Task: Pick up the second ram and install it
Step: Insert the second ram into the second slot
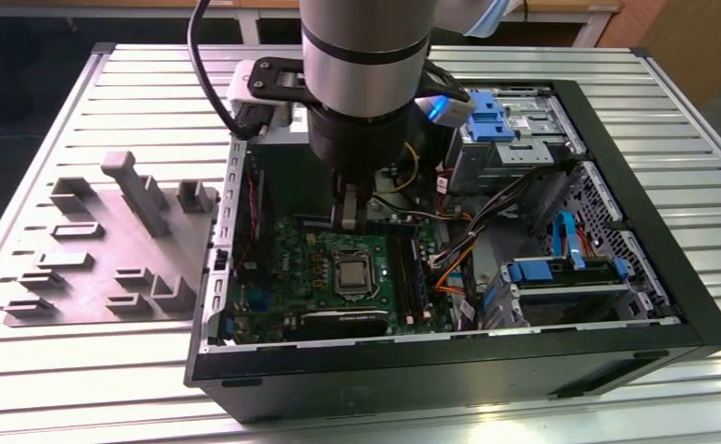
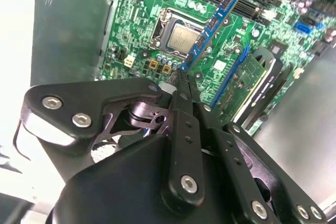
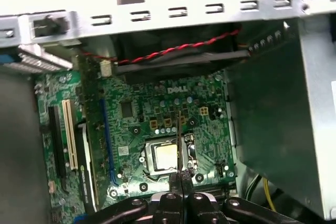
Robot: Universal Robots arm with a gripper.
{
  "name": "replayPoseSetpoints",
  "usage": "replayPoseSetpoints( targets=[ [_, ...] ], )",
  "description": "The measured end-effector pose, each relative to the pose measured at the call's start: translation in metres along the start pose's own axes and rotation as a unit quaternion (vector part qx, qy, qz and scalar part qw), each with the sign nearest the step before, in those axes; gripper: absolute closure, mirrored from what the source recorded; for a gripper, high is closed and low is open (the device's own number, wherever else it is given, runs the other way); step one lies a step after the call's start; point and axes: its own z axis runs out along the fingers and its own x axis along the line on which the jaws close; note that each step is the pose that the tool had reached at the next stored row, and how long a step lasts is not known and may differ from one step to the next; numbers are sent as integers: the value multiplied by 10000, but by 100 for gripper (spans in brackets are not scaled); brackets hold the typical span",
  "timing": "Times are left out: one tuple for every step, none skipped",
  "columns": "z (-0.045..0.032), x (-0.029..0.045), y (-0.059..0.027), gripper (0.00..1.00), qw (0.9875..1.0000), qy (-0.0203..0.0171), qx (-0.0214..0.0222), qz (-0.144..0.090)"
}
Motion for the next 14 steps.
replayPoseSetpoints(
  targets=[
    [1, 0, 0, 89, 10000, -2, 7, 90],
    [2, 0, 0, 89, 9998, -5, 14, 179],
    [3, 0, 0, 89, 9996, -8, 22, 277],
    [3, 0, 0, 89, 9993, -9, 29, 366],
    [4, 0, 0, 89, 9990, -12, 36, 456],
    [5, 0, 0, 89, 9985, -14, 43, 546],
    [6, 0, 0, 89, 9980, -17, 50, 635],
    [7, 1, 0, 89, 9974, -19, 57, 725],
    [8, 0, 0, 89, 9967, -21, 65, 813],
    [9, 1, 0, 89, 9958, -24, 72, 909],
    [10, 1, 0, 89, 9950, -26, 79, 997],
    [11, 1, 0, 89, 9940, -28, 86, 1087],
    [11, 1, -1, 89, 9930, -31, 94, 1179],
    [12, 1, 0, 89, 9919, -33, 100, 1264]
  ],
)
